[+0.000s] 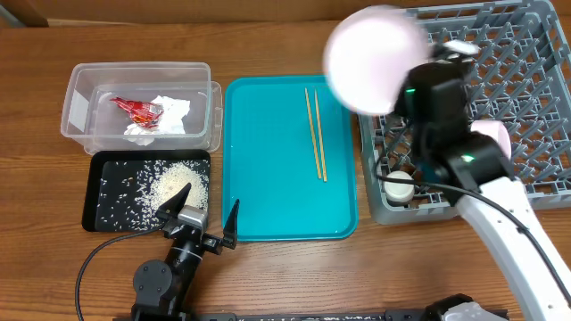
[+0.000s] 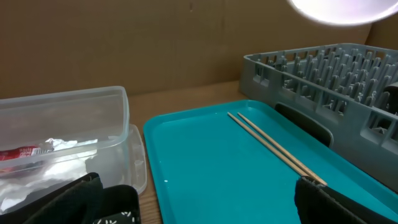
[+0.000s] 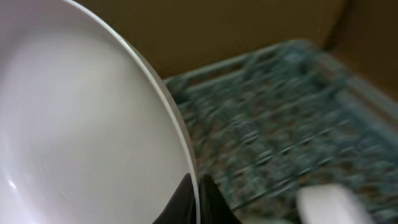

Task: Sort waste into correct bins and load items into the dishwasher
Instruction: 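Lift the white plate with the right gripper and stand it in the rack, then reach the right gripper down to the chopsticks on the teal tray, then grasp one chopstick with the right gripper and drop it into the rack, then return the right gripper to the remaining chopstick on the teal tray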

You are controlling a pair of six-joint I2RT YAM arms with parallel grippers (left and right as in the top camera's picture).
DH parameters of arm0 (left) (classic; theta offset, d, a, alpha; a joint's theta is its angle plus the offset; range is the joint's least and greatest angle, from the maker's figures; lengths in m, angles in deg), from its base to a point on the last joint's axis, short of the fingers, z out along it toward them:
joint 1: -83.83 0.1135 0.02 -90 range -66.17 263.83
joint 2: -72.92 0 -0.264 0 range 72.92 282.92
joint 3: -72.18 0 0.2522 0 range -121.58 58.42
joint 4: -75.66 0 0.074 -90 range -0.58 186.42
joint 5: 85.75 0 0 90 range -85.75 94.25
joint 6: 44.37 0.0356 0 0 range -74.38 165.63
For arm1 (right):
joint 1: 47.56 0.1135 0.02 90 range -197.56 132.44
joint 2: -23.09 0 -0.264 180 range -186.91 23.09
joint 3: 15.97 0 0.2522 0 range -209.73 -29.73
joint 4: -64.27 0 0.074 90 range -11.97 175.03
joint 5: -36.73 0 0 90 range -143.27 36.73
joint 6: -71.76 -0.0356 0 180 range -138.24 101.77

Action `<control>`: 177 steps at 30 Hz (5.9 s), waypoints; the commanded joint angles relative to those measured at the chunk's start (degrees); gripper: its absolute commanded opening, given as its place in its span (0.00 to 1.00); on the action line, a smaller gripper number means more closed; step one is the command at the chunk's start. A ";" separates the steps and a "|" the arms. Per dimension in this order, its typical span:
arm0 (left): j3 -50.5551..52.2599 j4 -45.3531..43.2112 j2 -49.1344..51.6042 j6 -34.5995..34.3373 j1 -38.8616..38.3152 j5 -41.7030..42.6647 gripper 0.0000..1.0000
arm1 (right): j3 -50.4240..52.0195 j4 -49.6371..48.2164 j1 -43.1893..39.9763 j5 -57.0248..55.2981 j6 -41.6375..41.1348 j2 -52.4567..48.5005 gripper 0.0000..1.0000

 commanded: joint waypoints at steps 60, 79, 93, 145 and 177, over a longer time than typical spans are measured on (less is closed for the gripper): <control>0.22 -0.04 -0.59 0.68 0.35 0.92 1.00 | -0.39 -3.30 9.90 40.50 4.66 -34.12 0.49; 0.22 -0.04 -0.61 0.68 0.35 0.92 1.00 | -0.39 -2.64 11.28 39.36 5.53 -40.06 0.19; 0.22 -0.04 -0.59 0.68 0.35 0.92 1.00 | -1.53 8.79 11.39 40.87 8.76 -33.75 0.33; 0.22 -0.04 -0.59 0.68 0.35 0.92 1.00 | -12.90 15.89 2.47 22.84 9.88 -19.69 0.04; 0.22 -0.04 -0.59 0.68 0.35 0.92 1.00 | -8.90 14.12 16.68 33.55 2.43 -34.29 0.53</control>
